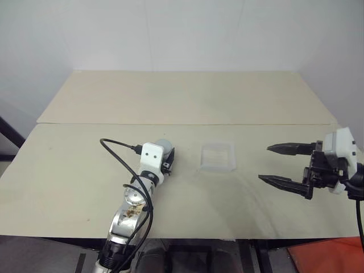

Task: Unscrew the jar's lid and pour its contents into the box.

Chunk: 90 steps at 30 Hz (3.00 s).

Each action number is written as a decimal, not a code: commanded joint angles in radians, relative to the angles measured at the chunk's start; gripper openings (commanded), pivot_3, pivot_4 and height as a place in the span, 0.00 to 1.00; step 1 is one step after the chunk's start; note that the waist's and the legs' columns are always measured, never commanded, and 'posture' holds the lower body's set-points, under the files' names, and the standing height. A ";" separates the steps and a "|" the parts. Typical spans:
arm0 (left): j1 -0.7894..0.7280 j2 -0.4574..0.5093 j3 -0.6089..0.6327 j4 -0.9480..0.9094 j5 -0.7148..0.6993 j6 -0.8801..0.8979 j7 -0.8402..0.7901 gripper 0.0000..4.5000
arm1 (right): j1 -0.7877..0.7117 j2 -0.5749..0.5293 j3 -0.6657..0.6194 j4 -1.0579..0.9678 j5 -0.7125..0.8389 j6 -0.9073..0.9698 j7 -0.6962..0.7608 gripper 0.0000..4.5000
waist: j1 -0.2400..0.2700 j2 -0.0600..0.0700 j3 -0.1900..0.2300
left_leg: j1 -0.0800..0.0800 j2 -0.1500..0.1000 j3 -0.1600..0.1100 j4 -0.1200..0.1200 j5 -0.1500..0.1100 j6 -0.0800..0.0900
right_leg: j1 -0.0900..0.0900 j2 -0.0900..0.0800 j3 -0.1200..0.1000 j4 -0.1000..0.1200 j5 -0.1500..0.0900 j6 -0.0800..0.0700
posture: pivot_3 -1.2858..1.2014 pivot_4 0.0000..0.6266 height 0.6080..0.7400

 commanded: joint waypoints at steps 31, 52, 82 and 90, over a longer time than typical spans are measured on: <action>-0.757 0.317 0.035 0.688 -0.388 -0.077 -1.306 0.46 | -0.779 0.325 0.481 0.107 0.023 0.306 -0.341 1.00 | -0.007 0.000 0.000 | -0.018 0.000 0.001 0.005 0.007 -0.010 | -0.018 0.009 -0.002 0.007 0.000 0.000 | 0.52 0.24 1.00; -0.781 0.292 0.036 0.694 -0.348 -0.113 -1.316 0.46 | -0.887 0.471 0.563 0.242 -0.091 0.379 -0.408 1.00 | -0.019 0.001 0.000 | -0.018 0.000 0.001 0.005 0.007 -0.010 | -0.018 0.009 -0.003 0.008 0.000 0.000 | 0.52 0.24 1.00; -0.741 0.351 0.009 0.524 -0.467 -0.070 -1.485 0.46 | -1.168 0.577 0.662 1.046 -0.239 -0.241 0.488 0.61 | -0.046 0.001 0.000 | -0.015 0.001 0.002 0.005 0.007 -0.012 | -0.019 0.010 0.000 0.014 0.000 0.000 | 0.52 0.24 1.00; -0.734 0.356 0.042 0.542 -0.450 -0.053 -1.444 0.46 | -1.177 0.566 0.609 1.057 -0.238 -0.205 0.439 0.99 | -0.039 0.002 0.000 | -0.016 0.001 0.001 0.006 0.008 -0.013 | -0.020 0.009 -0.004 0.015 0.000 0.000 | 0.52 0.24 1.00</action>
